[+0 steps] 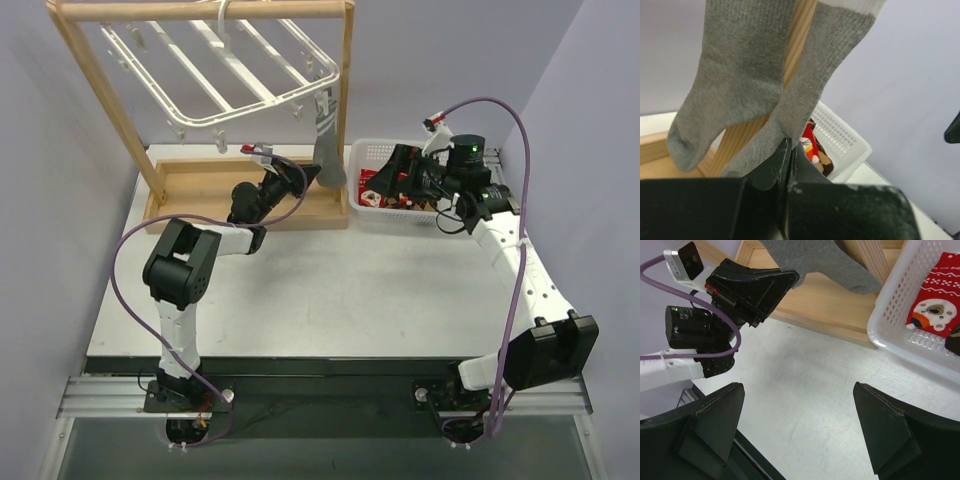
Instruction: Remove the socks clipped to the hanger
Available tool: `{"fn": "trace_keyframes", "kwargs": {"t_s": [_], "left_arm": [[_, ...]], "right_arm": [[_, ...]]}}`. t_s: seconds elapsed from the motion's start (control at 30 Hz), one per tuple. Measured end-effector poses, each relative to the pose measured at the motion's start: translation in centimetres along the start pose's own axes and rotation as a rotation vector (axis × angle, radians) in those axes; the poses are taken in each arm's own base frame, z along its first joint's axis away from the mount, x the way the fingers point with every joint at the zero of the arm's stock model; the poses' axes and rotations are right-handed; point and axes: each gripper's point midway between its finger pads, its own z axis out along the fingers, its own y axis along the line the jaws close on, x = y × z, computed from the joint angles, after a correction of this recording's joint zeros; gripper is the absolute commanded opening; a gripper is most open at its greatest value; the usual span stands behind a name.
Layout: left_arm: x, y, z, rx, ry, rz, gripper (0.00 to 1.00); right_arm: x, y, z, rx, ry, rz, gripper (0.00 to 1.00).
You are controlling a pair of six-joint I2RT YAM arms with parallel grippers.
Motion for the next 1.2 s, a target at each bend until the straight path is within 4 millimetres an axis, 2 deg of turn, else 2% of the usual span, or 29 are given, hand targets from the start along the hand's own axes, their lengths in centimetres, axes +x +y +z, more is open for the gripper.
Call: {"fn": "trace_keyframes", "kwargs": {"t_s": [0.13,0.2,0.3,0.4,0.5,0.63,0.7,0.87,0.97,1.1,1.2], "left_arm": [[-1.1,-1.6,-0.6,0.007,0.023,-0.100,0.00],[-3.0,-3.5,-0.9,0.049,0.027,-0.173,0.00],[-6.4,-6.4,-1.9,0.112,0.005,-0.254,0.00],[-8.7,-9.1,-3.4,0.158,0.000,-0.324,0.00],[-10.2,-11.8,-5.2,0.202,0.012,-0.381,0.00],[-11.3,-14.7,-7.7,0.235,0.021,-0.424,0.00],[-11.8,-15.9,-8.7,0.244,0.024,-0.426,0.00],[-12.6,-18.9,-10.2,0.252,0.037,-0.387,0.00],[-12.2,-20.3,-10.3,0.261,0.050,-0.354,0.00],[-9.9,-20.1,-9.7,0.235,0.100,-0.342,0.00],[-8.2,-19.0,-9.2,0.186,0.127,-0.340,0.00]], "right_arm": [[0.2,0.9,0.2,-0.030,0.008,-0.006,1.00],[-0.2,1.5,0.3,-0.040,0.007,-0.015,1.00],[-2.4,2.7,1.1,-0.073,-0.017,-0.039,1.00],[-5.5,4.1,2.0,-0.118,-0.059,-0.066,1.00],[-7.9,5.2,2.7,-0.151,-0.091,-0.076,0.98],[-10.4,6.5,3.3,-0.189,-0.125,-0.058,0.83],[-11.2,7.2,3.5,-0.203,-0.134,-0.041,0.82],[-11.7,9.3,4.4,-0.173,-0.149,-0.007,0.82],[-12.1,11.0,4.9,-0.144,-0.169,-0.012,0.84],[-11.9,12.3,5.1,-0.069,-0.192,-0.021,0.83],[-11.9,12.2,5.2,-0.002,-0.205,-0.042,0.75]]}}
